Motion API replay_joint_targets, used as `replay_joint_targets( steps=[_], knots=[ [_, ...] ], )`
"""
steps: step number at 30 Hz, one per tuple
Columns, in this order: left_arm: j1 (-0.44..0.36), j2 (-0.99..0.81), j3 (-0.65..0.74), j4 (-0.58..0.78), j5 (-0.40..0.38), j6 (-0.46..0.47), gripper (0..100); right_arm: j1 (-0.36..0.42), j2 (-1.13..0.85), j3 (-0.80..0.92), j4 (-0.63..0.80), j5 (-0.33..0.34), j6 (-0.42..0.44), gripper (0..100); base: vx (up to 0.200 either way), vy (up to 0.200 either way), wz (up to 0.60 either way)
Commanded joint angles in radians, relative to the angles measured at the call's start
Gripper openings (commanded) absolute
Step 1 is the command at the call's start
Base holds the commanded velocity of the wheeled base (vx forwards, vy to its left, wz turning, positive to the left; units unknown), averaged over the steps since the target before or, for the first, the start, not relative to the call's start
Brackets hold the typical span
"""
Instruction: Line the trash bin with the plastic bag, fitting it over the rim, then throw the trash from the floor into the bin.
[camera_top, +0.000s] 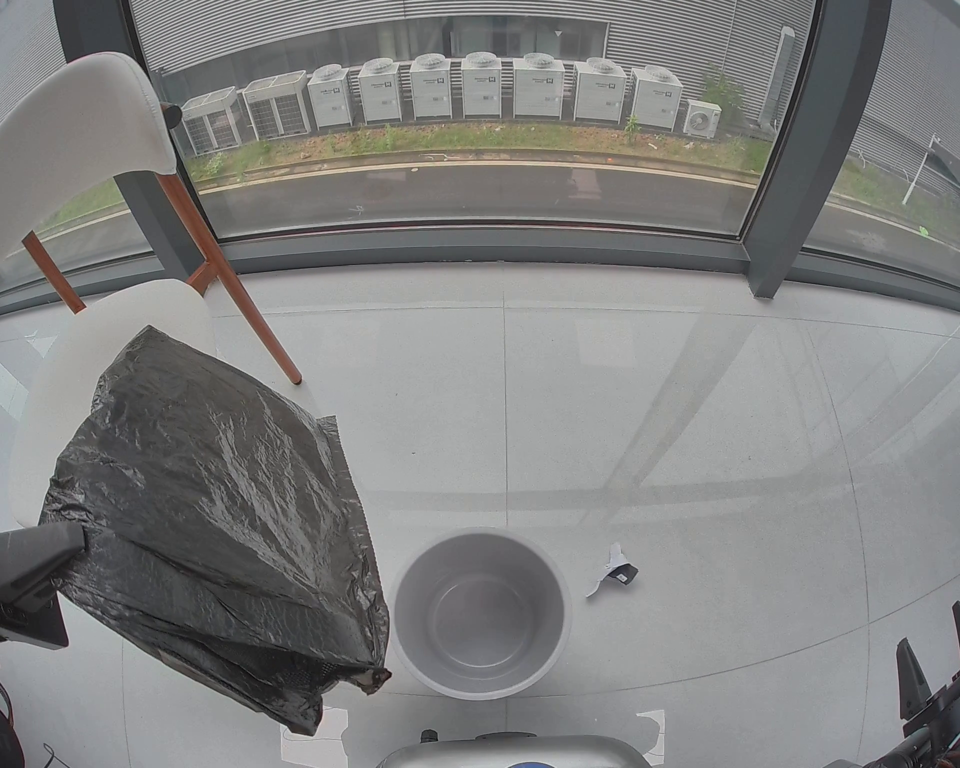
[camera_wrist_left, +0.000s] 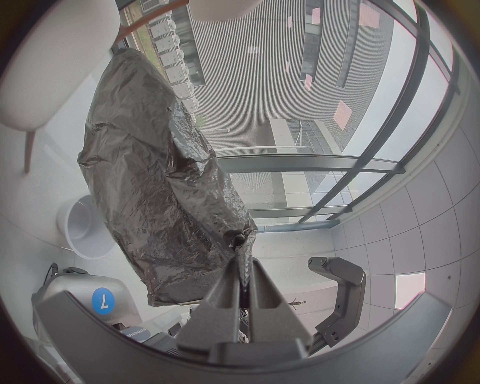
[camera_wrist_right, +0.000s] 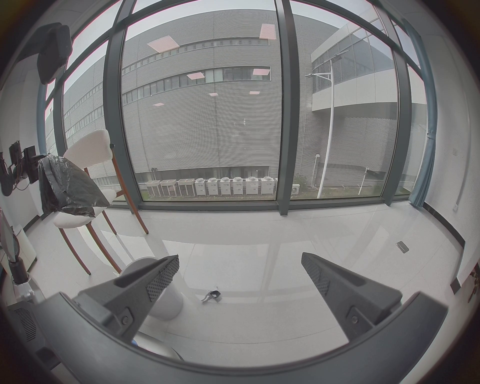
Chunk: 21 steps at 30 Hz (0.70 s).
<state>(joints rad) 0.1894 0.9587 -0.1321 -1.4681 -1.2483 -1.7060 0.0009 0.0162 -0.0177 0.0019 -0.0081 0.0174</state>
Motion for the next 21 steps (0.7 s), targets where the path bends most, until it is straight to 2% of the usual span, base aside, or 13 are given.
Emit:
replay_joint_targets(
  steps=[1,7,10,13,14,15,16,17,21],
  knots=[
    [-0.002,-0.005,-0.001,0.0,-0.008,-0.012,0,0.002,-0.009,0.018,0.001,0.0,-0.002,100,0.0,-0.2,0.0],
    [-0.1,-0.003,0.008,0.003,-0.019,-0.119,0,-0.002,-0.01,0.015,0.007,0.002,-0.016,100,0.0,0.0,0.0],
    [-0.123,0.006,0.006,0.005,-0.02,-0.126,0,-0.002,-0.01,0.01,-0.008,0.0,-0.013,100,0.0,0.0,0.0],
    [-0.125,0.089,-0.003,0.006,-0.019,-0.116,0,0.021,0.117,-0.16,-0.022,0.005,0.055,100,0.0,0.0,0.0],
    [-0.125,0.126,-0.009,0.005,-0.017,-0.106,0,0.073,0.268,-0.249,-0.014,0.011,0.13,100,0.0,0.0,0.0],
    [-0.125,0.126,-0.009,0.005,-0.017,-0.106,0,0.073,0.268,-0.249,-0.014,0.011,0.13,100,0.0,0.0,0.0],
    [-0.125,0.161,-0.023,0.005,-0.016,-0.089,0,0.163,0.381,-0.311,-0.013,0.036,0.226,100,0.0,0.0,0.0],
    [-0.125,0.178,-0.024,0.005,-0.014,-0.084,0,0.215,0.418,-0.338,-0.016,0.057,0.256,100,0.0,0.0,0.0],
    [-0.125,0.247,-0.047,0.003,-0.011,-0.047,0,0.401,0.604,-0.416,-0.02,0.137,0.272,100,0.0,0.0,0.0]
  ],
)
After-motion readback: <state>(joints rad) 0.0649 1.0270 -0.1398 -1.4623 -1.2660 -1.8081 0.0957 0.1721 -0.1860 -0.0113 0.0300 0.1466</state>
